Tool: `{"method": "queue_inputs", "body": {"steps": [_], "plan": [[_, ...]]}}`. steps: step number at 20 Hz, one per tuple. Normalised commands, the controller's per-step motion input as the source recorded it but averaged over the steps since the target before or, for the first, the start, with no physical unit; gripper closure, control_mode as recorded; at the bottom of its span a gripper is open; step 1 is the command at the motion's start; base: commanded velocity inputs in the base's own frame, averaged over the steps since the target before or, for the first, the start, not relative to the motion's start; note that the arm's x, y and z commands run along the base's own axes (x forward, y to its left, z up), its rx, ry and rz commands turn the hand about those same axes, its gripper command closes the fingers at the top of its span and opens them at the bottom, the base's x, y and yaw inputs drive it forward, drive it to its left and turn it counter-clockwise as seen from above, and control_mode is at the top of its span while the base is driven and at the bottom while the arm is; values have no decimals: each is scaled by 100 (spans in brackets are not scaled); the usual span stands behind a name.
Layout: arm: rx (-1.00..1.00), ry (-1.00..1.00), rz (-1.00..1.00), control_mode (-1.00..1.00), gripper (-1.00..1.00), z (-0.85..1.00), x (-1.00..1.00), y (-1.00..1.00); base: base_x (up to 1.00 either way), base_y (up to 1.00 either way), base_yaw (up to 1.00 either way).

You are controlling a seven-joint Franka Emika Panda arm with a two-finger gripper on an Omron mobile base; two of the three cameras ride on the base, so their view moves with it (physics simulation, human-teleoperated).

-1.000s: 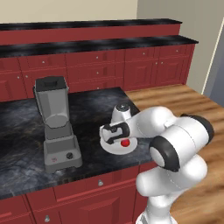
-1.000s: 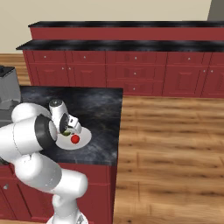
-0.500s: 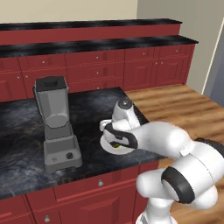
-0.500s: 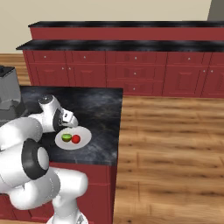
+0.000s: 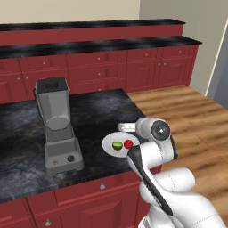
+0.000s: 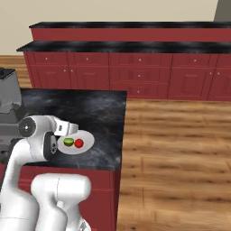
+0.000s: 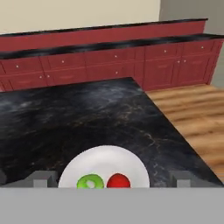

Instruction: Pick the apple and kiwi from the fridge and place them on the plate next to the blender to make a fruit smoothie.

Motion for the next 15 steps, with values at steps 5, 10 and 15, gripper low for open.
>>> {"method": "queue_inputs", "body": {"steps": [5,10,15], "plan": [[1,-48,0,-100,-100,100,-100,-82,0,0,0],[6,-6,0,-100,-100,97,-78,-52,0,0,0],[-1,-4,-1,-100,-100,11,-20,-1,0,0,0]]}}
